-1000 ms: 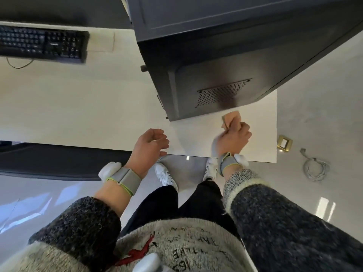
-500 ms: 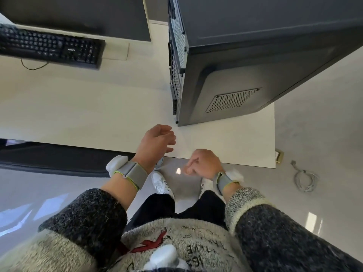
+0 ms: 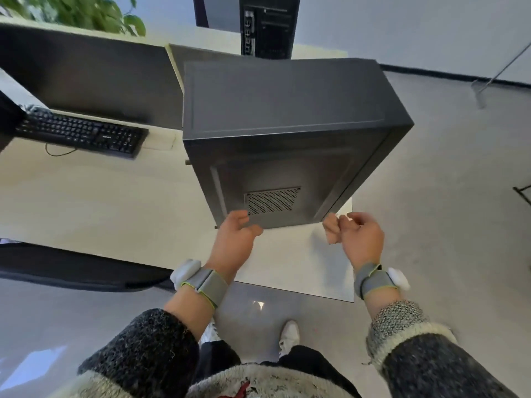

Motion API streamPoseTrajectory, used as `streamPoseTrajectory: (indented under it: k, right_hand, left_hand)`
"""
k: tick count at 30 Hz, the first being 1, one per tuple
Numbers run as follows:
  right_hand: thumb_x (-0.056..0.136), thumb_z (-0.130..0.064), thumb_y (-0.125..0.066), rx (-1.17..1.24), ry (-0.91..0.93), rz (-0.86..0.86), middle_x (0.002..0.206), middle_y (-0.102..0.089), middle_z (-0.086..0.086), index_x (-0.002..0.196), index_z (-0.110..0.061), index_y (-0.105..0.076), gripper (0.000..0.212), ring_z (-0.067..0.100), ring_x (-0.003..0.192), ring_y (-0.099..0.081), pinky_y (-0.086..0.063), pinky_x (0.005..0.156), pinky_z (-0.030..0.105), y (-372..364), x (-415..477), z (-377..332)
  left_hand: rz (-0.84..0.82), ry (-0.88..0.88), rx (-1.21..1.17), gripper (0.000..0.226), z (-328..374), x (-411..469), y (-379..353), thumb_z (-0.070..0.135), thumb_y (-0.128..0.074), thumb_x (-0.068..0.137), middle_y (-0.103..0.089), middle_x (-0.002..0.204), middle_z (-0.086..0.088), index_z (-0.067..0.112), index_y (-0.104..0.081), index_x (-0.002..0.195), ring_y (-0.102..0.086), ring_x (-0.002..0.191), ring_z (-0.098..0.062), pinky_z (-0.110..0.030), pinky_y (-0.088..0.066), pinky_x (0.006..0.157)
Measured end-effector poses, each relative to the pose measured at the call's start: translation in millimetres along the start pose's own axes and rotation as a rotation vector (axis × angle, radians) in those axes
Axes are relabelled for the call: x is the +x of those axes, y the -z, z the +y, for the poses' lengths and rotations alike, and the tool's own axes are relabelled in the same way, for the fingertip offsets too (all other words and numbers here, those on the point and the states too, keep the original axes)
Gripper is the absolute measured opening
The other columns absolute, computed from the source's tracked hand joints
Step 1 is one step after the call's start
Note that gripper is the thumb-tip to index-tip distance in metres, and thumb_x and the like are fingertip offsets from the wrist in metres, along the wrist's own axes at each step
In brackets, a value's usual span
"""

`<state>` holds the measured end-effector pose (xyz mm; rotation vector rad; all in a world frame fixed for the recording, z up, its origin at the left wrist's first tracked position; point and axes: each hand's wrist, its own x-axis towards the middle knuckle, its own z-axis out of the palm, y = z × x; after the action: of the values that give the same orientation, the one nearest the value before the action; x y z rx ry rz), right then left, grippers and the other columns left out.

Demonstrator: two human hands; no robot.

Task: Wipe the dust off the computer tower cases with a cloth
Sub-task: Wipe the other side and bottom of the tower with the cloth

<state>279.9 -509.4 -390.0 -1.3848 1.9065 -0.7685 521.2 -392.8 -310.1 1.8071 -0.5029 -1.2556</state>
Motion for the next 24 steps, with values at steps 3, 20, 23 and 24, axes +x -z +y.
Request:
streamPoseTrajectory:
  k: [3, 20, 23, 24]
  right_hand:
    - [0.092, -0.023, -0.075, -0.038, 0.054, -0.083, 0.119, -0.064, 0.002, 0.140, -0.013, -0.060, 0.052, 0.024, 0.103, -0.063, -0.048, 0.093, 0.032, 18, 37, -12]
    - [0.090, -0.016, -0.071, -0.155, 0.375, -0.561, 0.088, -0.079, -0.006, 0.097, -0.019, -0.085, 0.016, 0.012, 0.085, -0.073, -0.053, 0.077, 0.022, 70, -8, -5]
    - [0.089, -0.014, -0.070, -0.104, 0.406, -0.437, 0.091, -0.077, -0.010, 0.098, -0.025, -0.080, 0.018, 0.014, 0.091, -0.075, -0.055, 0.084, 0.026, 80, 4, -23]
    - [0.090, -0.012, -0.069, -0.052, 0.421, -0.361, 0.091, -0.076, -0.010, 0.106, -0.024, -0.077, 0.021, 0.012, 0.092, -0.075, -0.052, 0.084, 0.022, 84, 7, -34]
  left_hand:
    - [0.091, -0.029, 0.003, 0.073, 8, -14, -27, 0.026, -0.069, 0.086, -0.055, 0.141, 0.005, 0.020, -0.040, 0.153, -0.054, 0.129, -0.022, -0.047, -0.045, 0.113]
    - [0.399, -0.208, -0.073, 0.085, 15, -48, -53, 0.036, -0.063, 0.097, -0.043, 0.159, 0.000, 0.024, -0.015, 0.166, -0.045, 0.141, -0.019, -0.044, -0.038, 0.119]
    - [0.465, -0.270, -0.036, 0.080, 10, -55, -53, 0.049, -0.056, 0.097, -0.036, 0.164, 0.003, 0.025, -0.020, 0.164, -0.039, 0.148, -0.019, -0.047, -0.034, 0.123]
    - [0.480, -0.299, -0.030, 0.078, 9, -59, -55, 0.054, -0.053, 0.098, -0.035, 0.166, 0.003, 0.026, -0.022, 0.164, -0.037, 0.149, -0.019, -0.049, -0.034, 0.123]
